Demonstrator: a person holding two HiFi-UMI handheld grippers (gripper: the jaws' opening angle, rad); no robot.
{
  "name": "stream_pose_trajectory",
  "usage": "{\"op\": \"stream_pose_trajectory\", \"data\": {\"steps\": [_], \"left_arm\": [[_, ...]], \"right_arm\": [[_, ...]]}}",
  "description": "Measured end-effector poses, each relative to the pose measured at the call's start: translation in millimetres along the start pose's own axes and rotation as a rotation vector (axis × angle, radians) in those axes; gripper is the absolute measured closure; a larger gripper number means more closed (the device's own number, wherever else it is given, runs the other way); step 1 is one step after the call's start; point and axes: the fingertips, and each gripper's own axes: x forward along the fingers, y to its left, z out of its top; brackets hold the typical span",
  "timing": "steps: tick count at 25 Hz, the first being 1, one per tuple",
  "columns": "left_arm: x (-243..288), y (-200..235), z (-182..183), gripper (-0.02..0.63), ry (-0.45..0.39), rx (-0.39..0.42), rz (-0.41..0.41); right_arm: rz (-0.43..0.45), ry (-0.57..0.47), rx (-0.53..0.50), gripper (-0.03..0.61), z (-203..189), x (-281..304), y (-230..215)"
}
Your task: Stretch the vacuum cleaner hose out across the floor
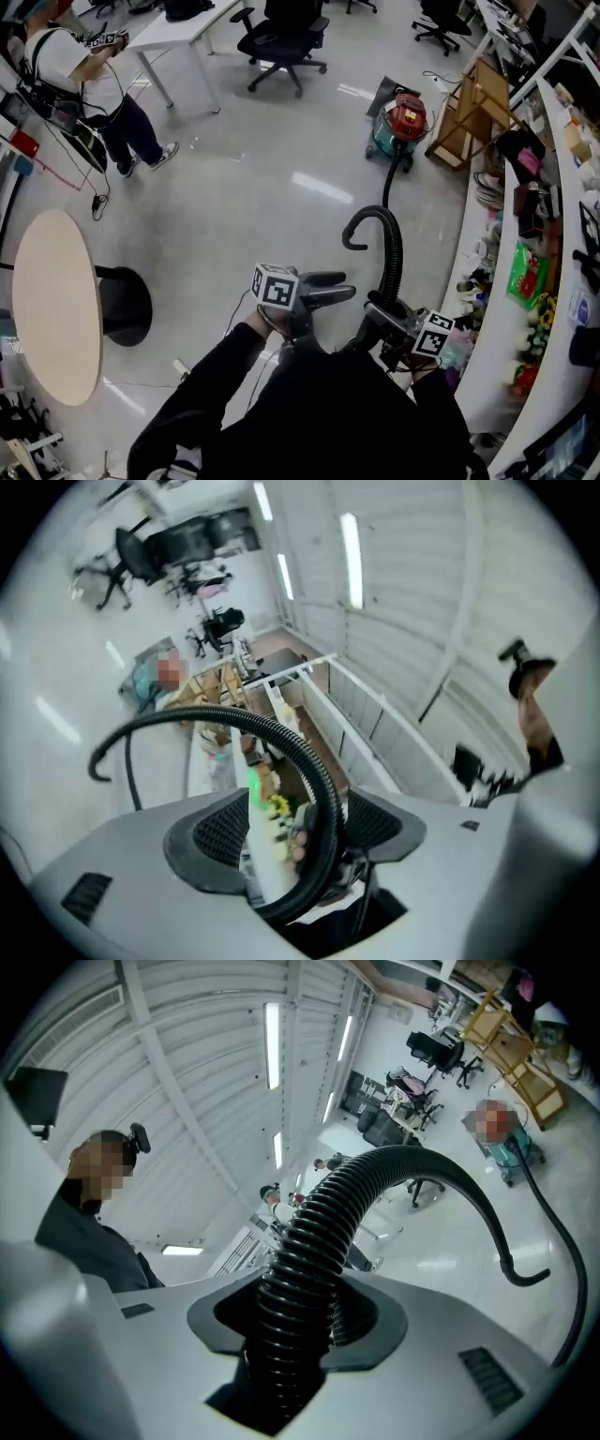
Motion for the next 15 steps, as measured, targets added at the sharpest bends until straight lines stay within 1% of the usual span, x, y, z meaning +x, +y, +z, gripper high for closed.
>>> {"op": "stream_pose_trajectory", "data": {"steps": [1, 2, 3, 4, 5, 7, 8, 11, 12, 15], "left_arm": [[8.5, -5.3, -1.4, 0.287, -0.031, -0.098, -0.047], [17.1, -10.7, -4.2, 0.287, -0.052, -0.172, -0.083], [25.8, -16.5, -6.7, 0.287, -0.067, -0.217, -0.107], [34.4, -22.4, -9.0, 0.287, -0.075, -0.234, -0.119], [42.5, -28.5, -12.5, 0.287, -0.075, -0.226, -0.121], [57.3, -40.4, -26.6, 0.287, -0.062, -0.197, -0.115], [63.7, -47.3, -37.4, 0.287, -0.055, -0.207, -0.115], [80.4, -73.4, -78.4, 0.287, -0.045, -0.282, -0.137], [87.6, -80.2, -92.9, 0.285, -0.040, -0.293, -0.133], [118.5, -89.5, -142.4, 0.287, -0.013, -0.287, -0.103]], "right_arm": [[-0.002, 0.022, -0.029, 0.394, -9.3, -3.5, 5.5], [-0.002, 0.047, -0.063, 0.396, -18.6, -7.5, 11.7], [0.002, 0.074, -0.100, 0.396, -27.5, -11.5, 17.6], [0.009, 0.096, -0.136, 0.396, -35.7, -16.1, 23.1], [0.021, 0.110, -0.162, 0.396, -44.2, -21.8, 28.8], [0.044, 0.115, -0.187, 0.396, -64.4, -38.7, 42.4], [0.053, 0.117, -0.194, 0.396, -77.6, -48.9, 50.0], [0.059, 0.172, -0.253, 0.396, -129.6, -82.6, 71.2], [0.057, 0.190, -0.280, 0.396, -143.2, -94.4, 77.0], [0.053, 0.219, -0.361, 0.394, -172.1, -134.7, 81.6]]}}
